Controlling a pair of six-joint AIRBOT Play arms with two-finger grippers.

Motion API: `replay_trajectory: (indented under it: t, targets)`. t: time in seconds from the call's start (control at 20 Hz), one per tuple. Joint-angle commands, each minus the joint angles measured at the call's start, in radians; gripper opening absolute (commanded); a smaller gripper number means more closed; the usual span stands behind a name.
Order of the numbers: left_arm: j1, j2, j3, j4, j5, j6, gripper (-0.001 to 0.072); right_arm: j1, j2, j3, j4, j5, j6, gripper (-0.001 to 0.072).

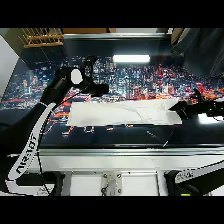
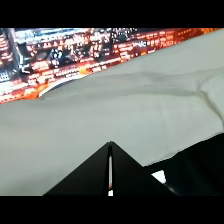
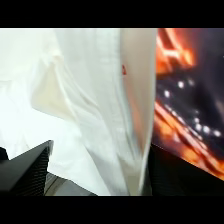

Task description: Fold the clothes and pants, and hang the long-sleeved shirts on hangers.

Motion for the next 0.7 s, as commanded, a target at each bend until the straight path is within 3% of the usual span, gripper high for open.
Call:
replay_trajectory:
  t: [0.0, 0.05, 0.15, 0.2, 0.25, 0.3, 0.35, 0.5, 0.65]
  targets:
    - [-0.005, 0.001, 0.001, 0.0, 0.002, -0.009, 0.0009, 0.06, -0.018, 0.0, 0.056, -0.024, -0.006, 0.0651]
    - [-0.005, 0.001, 0.001, 0.0, 0.002, -0.009, 0.0009, 0.069, -0.018, 0.0, 0.056, -0.033, -0.006, 0.0636]
    - [-0.005, 0.0, 0.001, 0.0, 0.003, -0.009, 0.0009, 0.077, -0.018, 0.0, 0.056, -0.032, -0.006, 0.0386]
    - [-0.006, 0.0, 0.001, 0.0, 0.004, -0.009, 0.0009, 0.077, -0.018, 0.0, 0.056, -0.031, -0.006, 0.0365]
    - [-0.008, -0.004, 0.001, -0.001, 0.006, -0.009, 0.0009, 0.077, -0.017, 0.0, 0.056, -0.028, -0.006, 0.0292]
    - [-0.008, -0.013, 0.001, -0.004, 0.005, -0.009, 0.0009, 0.077, -0.014, 0.0, 0.056, -0.027, -0.006, 0.0102]
    - [-0.012, -0.025, 0.001, -0.012, 0.005, -0.009, 0.0009, 0.077, -0.004, 0.0, 0.055, -0.028, -0.005, 0.0015]
    - [-0.03, -0.089, 0.002, -0.092, 0.04, -0.005, 0.0009, 0.076, 0.064, 0.006, 0.028, -0.027, 0.015, 0.0015]
    - [-0.056, -0.169, 0.005, -0.176, 0.138, 0.006, 0.0008, 0.089, 0.165, 0.066, -0.088, 0.032, 0.111, 0.0015]
